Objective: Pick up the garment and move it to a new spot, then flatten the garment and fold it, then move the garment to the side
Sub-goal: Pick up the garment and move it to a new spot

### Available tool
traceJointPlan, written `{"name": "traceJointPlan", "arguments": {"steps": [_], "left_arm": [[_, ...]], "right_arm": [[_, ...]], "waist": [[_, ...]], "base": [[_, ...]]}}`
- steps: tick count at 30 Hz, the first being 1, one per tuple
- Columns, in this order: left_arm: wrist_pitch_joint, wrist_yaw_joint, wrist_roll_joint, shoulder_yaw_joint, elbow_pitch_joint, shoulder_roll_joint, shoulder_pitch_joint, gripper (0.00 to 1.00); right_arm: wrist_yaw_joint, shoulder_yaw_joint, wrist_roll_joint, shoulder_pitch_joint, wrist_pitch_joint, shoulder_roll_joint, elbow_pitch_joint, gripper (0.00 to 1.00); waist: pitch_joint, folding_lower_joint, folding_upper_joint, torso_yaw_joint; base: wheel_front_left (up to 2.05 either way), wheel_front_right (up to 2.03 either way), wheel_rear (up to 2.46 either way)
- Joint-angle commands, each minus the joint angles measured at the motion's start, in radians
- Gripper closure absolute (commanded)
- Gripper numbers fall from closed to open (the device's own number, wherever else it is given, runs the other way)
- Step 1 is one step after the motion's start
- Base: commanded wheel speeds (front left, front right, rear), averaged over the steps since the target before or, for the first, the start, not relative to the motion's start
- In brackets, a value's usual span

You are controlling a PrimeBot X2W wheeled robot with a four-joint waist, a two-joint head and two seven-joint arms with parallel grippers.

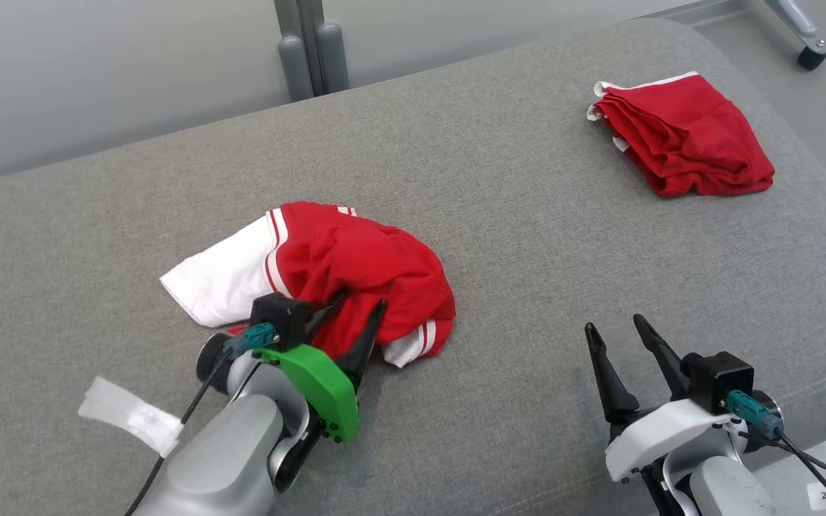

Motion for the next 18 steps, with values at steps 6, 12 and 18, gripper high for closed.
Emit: {"name": "traceJointPlan", "arguments": {"steps": [6, 12, 18], "left_arm": [[-0.005, 0.041, 0.035, 0.113, 0.027, 0.019, 0.094, 0.0], [-0.006, 0.079, 0.096, 0.222, -0.037, 0.029, 0.18, 0.0], [-0.006, 0.109, 0.18, 0.369, -0.148, 0.023, 0.303, 0.0]], "right_arm": [[-0.001, -0.016, 0.007, 0.026, -0.003, 0.0, -0.012, 0.0], [-0.001, -0.008, 0.0, 0.04, -0.003, 0.001, -0.022, 0.0], [-0.001, 0.031, 0.003, 0.028, -0.003, 0.008, -0.025, 0.0]], "waist": [[-0.029, 0.0001, -0.0001, 0.069], [-0.045, 0.0001, -0.0001, 0.153], [-0.056, 0.0001, -0.0001, 0.258]], "base": [[0.0, 0.0, 0.0], [0.0, 0.0, 0.0], [0.0, 0.0, 0.0]]}}
